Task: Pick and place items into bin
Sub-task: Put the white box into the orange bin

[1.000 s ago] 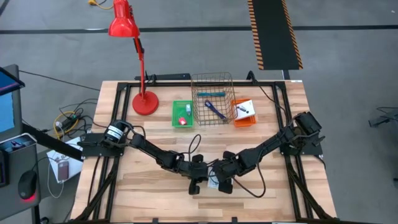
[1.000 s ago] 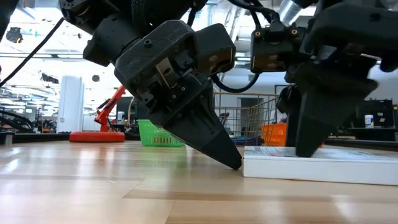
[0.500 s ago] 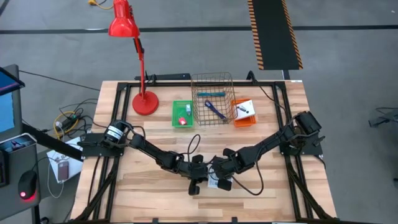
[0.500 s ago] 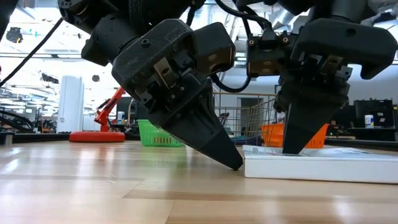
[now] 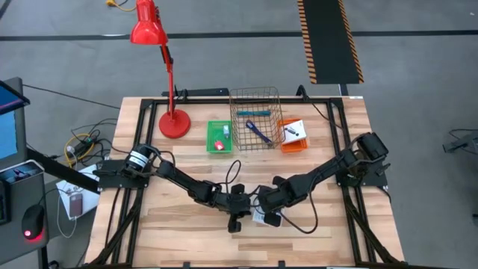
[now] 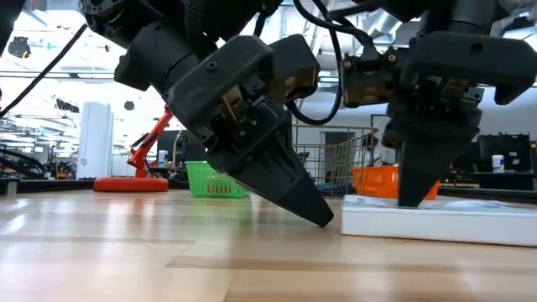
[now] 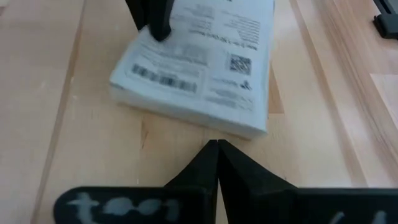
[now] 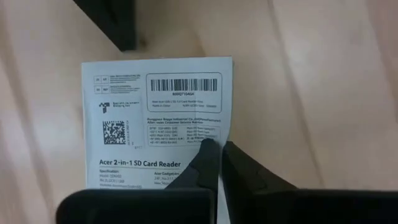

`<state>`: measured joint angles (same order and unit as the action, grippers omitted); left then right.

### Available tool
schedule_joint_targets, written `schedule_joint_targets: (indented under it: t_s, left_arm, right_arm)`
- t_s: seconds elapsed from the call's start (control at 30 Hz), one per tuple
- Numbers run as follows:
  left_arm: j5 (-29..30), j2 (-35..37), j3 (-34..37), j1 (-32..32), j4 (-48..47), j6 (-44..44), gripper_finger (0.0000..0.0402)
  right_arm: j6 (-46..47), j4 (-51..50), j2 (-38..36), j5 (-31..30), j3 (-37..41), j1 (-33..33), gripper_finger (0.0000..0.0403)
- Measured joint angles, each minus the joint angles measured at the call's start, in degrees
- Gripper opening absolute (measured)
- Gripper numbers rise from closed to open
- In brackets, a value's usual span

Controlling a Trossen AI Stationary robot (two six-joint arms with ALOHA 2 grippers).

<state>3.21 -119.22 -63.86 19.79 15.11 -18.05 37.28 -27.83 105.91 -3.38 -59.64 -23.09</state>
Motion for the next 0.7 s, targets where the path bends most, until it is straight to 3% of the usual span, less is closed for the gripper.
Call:
schedule_joint_targets:
  t_s: [0.4, 0.7]
  left_arm:
    - [-0.5, 0.0, -0.1, 0.1, -0.4, -0.1, 0.0000]
    - [0.1, 0.0, 0.0, 0.1, -0.5, -0.2, 0.0000]
  right_arm:
    - [5.6, -16.3, -6.6, -5.3, 0.2, -0.1, 0.0001]
    - [9.2, -22.6, -12.1, -7.4, 0.2, -0.1, 0.0001]
